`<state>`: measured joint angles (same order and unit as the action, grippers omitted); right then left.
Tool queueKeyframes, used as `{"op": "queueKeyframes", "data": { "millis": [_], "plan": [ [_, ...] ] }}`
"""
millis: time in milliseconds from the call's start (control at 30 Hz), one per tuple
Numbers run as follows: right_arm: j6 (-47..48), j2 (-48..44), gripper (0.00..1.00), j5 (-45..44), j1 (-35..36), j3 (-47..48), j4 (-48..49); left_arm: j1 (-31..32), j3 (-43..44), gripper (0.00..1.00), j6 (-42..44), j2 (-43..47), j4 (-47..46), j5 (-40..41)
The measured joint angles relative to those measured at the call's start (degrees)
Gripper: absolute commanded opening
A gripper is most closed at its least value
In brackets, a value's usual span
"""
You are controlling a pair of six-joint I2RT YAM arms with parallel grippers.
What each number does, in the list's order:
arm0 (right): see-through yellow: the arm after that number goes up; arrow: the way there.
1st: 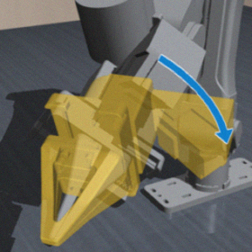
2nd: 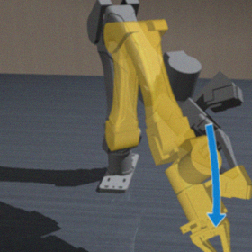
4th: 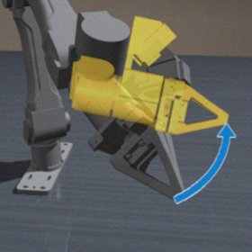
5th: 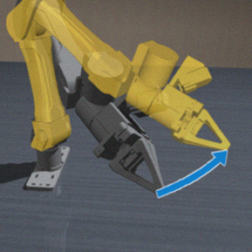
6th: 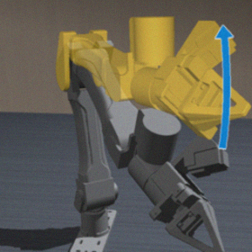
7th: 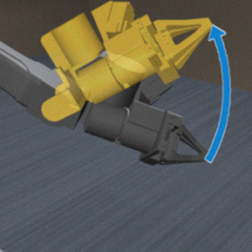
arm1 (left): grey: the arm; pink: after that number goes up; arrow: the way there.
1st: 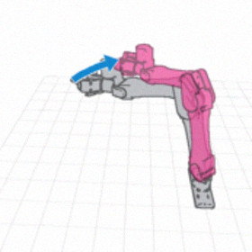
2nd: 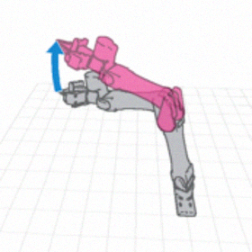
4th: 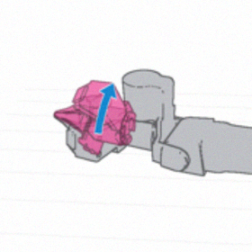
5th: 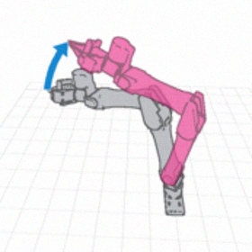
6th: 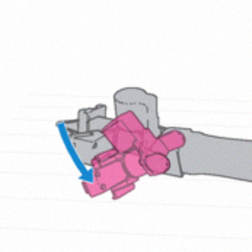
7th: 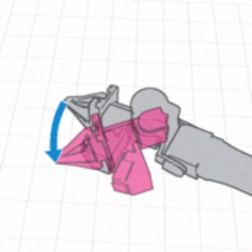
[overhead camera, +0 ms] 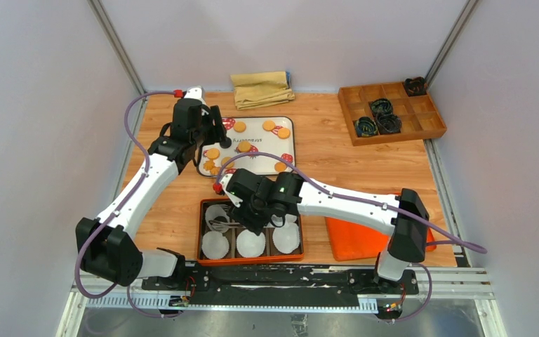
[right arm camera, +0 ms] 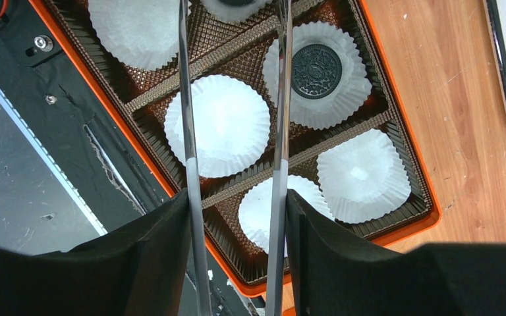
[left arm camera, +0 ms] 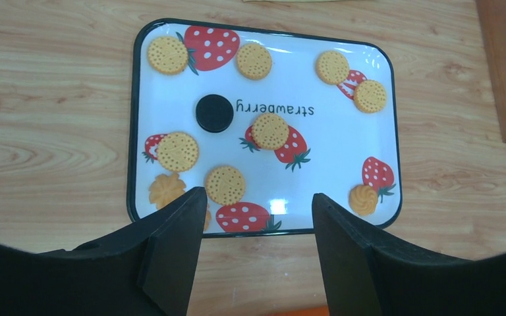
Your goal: Pack the cookies
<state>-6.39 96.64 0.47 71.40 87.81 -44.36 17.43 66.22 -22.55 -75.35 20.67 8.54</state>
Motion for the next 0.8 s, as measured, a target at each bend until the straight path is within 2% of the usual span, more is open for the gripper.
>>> {"op": "queueKeyframes", "data": {
  "millis": [200, 233, 333, 533, 600, 800],
  "plan": [
    [0.0, 1.1, 0.55, -0.5, 0.0, 0.5, 0.0, 0.0, 0.0, 0.69, 0.2, 0.6, 0.0, -1.0],
    [0.0, 1.2, 0.52, -0.8, 0.0, 0.6, 0.0, 0.0, 0.0, 0.69, 0.3, 0.7, -0.1, -1.2],
    [0.0, 1.2, 0.35, -1.7, 0.0, 1.1, 0.0, 0.0, 0.0, 0.65, 0.3, 1.0, -0.1, -1.5],
    [0.2, -0.2, 0.33, -5.3, 0.0, 1.6, -0.1, 0.0, 0.0, 0.61, 0.9, 3.0, 0.2, -1.0],
    [0.2, -1.6, 0.32, -6.8, 0.0, 1.6, -0.3, 0.0, 0.0, 0.54, 0.9, 4.6, 0.3, -0.6],
    [-0.1, -8.3, 0.29, -13.9, 0.0, 0.2, -0.7, 1.2, 3.3, 0.2, 1.6, 6.7, 4.3, 0.5]
  ]
}}
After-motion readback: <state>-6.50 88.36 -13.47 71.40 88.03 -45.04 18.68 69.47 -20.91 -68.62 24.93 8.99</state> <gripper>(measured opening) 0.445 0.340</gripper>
